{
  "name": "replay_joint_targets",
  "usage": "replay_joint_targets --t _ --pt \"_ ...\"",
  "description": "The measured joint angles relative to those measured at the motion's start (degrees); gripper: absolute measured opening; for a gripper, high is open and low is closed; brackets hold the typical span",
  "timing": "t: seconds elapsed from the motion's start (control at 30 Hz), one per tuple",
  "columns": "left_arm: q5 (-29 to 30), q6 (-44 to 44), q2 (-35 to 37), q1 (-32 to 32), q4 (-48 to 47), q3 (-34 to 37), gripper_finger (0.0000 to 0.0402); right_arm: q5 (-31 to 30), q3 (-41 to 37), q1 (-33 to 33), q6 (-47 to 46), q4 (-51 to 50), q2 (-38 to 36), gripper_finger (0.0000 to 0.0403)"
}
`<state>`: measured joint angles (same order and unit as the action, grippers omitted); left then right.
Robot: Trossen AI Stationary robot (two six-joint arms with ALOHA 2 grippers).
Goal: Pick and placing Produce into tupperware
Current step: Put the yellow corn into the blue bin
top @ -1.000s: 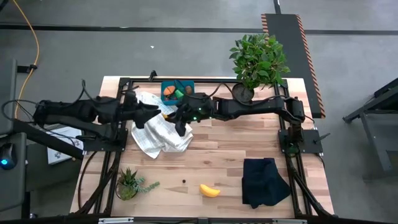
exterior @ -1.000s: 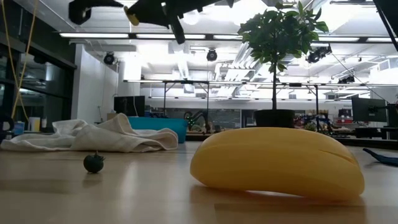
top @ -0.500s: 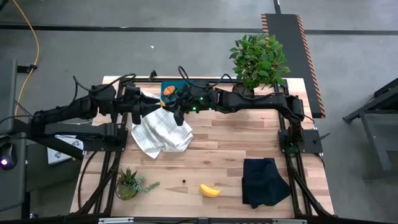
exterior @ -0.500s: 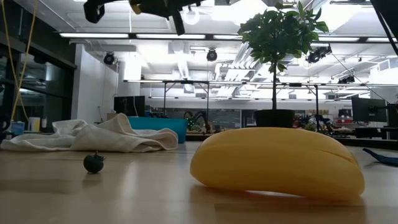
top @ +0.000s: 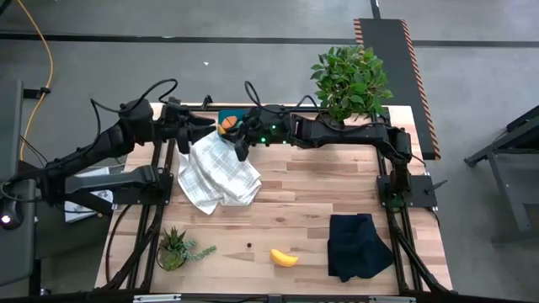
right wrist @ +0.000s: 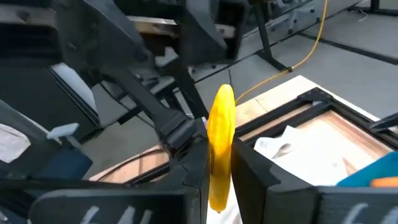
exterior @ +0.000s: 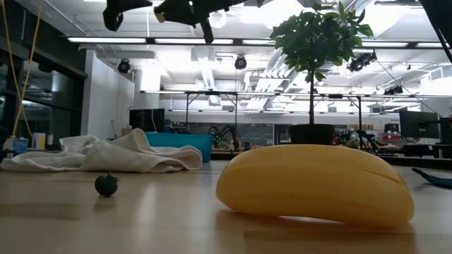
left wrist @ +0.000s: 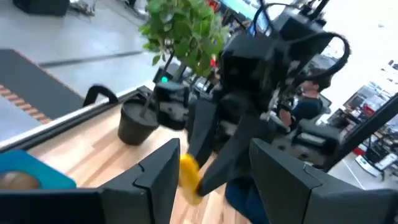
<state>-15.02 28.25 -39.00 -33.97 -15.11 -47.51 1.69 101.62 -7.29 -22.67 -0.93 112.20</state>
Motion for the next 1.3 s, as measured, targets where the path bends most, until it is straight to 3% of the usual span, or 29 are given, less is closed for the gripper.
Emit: replay_joint_targets --t 0.13,0.7,1.3 --pt "-4.85 -0.04 -1.32 -2.72 -0.56 0.02 0.0184 0.47 0.02 -0.26 0.00 1.86 0.00 0.0044" --pt "-10.04 -2.54 -6.14 -3.52 1.89 0.04 0.0182 1.53 0.02 -0.59 0.61 2.43 0.00 0.0044" --pt "-10.02 -2.54 -6.14 -3.52 2.93 0.04 0.0084 1.58 0.02 -0.59 0.67 2.47 0.00 0.0044"
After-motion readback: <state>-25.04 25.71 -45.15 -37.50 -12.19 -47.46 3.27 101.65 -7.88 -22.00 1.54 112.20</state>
